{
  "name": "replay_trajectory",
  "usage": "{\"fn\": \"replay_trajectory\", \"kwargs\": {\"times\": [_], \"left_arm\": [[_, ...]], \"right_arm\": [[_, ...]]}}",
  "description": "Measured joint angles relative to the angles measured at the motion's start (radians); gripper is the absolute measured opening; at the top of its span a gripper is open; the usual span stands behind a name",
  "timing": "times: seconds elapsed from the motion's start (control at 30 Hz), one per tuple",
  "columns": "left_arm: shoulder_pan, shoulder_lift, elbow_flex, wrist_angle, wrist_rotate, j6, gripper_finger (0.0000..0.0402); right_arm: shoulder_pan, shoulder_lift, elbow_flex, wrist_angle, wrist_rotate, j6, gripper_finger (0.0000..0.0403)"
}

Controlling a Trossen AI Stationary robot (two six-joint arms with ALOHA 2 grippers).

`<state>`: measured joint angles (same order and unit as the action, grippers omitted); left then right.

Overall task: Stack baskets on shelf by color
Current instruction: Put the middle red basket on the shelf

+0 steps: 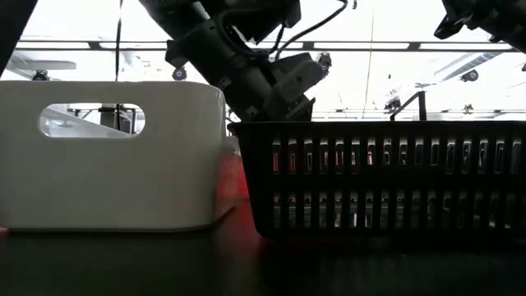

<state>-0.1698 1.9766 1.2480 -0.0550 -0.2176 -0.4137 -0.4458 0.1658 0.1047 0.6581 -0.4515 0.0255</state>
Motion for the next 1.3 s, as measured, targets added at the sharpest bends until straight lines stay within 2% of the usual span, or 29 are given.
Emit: {"fn": "replay_trajectory", "kwargs": {"times": [0.27,0.33,0.43,0.53,0.83,0.97,1.13,1.3], "left_arm": [[0.008,-0.021,0.003,-0.008,0.000,0.057,0.0023],[0.009,-0.025,0.006,-0.009,-0.001,0.080,0.0008],[0.009,-0.030,0.031,-0.035,-0.001,0.120,0.0006],[0.009,-0.034,0.080,-0.131,0.000,0.186,0.0003],[0.008,-0.079,0.245,-0.385,-0.005,0.573,0.0001],[0.033,-0.140,0.245,-0.400,-0.025,0.711,0.0001],[0.096,-0.212,0.213,-0.401,-0.027,0.801,0.0000],[0.176,-0.231,0.201,-0.405,-0.026,0.892,0.0000]], "right_arm": [[0.000,0.000,0.000,0.000,0.000,0.000,0.0011],[0.000,0.000,0.000,0.000,0.000,0.000,0.0011],[0.000,0.000,0.000,0.000,0.000,0.000,0.0011],[0.000,0.000,0.000,0.000,0.000,0.000,0.0011],[0.000,0.000,0.000,0.000,0.000,0.000,0.0011],[0.000,0.000,0.000,0.000,0.000,0.000,0.0011],[0.000,0.001,0.000,0.000,0.003,0.000,0.0011],[0.000,0.001,0.000,-0.001,0.006,0.000,0.0011]]}}
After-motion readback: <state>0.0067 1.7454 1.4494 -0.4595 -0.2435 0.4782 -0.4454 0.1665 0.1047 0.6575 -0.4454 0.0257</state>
